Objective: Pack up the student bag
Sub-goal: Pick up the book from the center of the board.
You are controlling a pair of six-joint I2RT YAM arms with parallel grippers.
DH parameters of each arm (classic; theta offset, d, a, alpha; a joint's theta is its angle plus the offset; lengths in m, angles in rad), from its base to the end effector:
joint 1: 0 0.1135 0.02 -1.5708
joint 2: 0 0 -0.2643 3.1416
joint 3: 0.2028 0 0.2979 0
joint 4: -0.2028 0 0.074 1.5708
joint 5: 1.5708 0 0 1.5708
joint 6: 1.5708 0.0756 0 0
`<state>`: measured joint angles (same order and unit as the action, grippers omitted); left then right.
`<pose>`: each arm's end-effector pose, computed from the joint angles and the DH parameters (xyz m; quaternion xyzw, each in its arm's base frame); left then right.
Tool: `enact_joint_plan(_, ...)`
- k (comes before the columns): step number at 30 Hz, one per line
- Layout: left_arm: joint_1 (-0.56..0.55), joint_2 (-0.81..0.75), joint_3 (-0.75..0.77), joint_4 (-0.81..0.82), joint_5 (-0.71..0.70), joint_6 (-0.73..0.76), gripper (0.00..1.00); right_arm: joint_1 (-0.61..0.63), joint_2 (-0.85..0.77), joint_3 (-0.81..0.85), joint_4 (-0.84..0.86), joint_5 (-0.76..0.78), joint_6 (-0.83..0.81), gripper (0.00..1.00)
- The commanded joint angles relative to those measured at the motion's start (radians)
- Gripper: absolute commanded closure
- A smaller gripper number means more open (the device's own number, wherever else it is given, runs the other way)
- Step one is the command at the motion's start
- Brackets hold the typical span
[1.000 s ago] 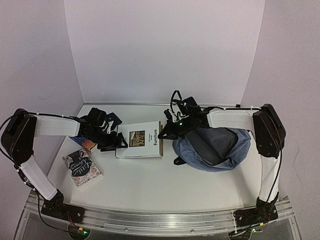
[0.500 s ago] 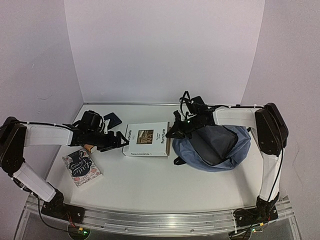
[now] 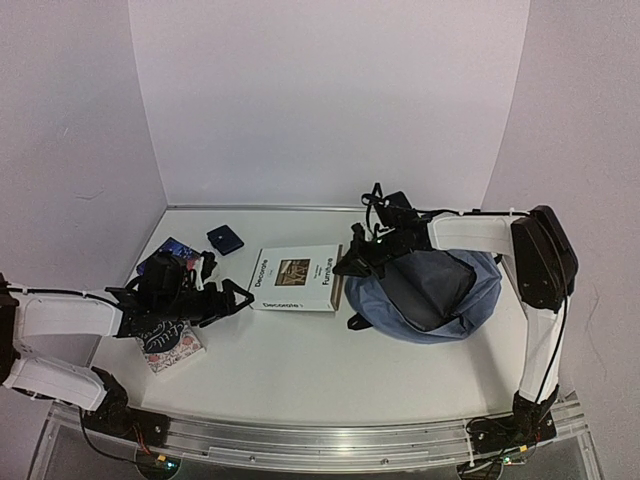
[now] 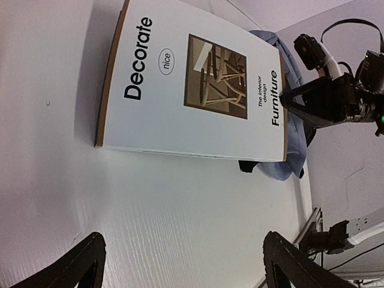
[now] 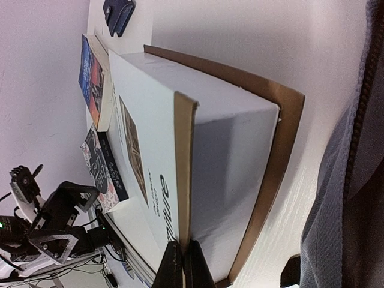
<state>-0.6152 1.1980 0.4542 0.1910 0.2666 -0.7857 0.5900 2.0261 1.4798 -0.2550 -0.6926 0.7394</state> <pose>0.2369 -0.1918 0.1291 -0.0092 0.8679 -0.4000 0.2945 0.3958 0.3231 0.1556 -0.0620 0.8789 0.4654 0.0838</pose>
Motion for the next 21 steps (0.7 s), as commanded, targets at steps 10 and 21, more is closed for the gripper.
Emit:
enact_joint_plan(10,-0.176,0.238,-0.154,0.738,-0.255,-0.446,0.05,0.029,-0.087,-0.048,0.101,0.008,0.136,1.0)
enact_joint_plan(21,-0.196,0.773,-0.084,1.311,-0.271,-0.714,0.0,0.056,-0.093,-0.081,0.148,0.0,0.162,1.0)
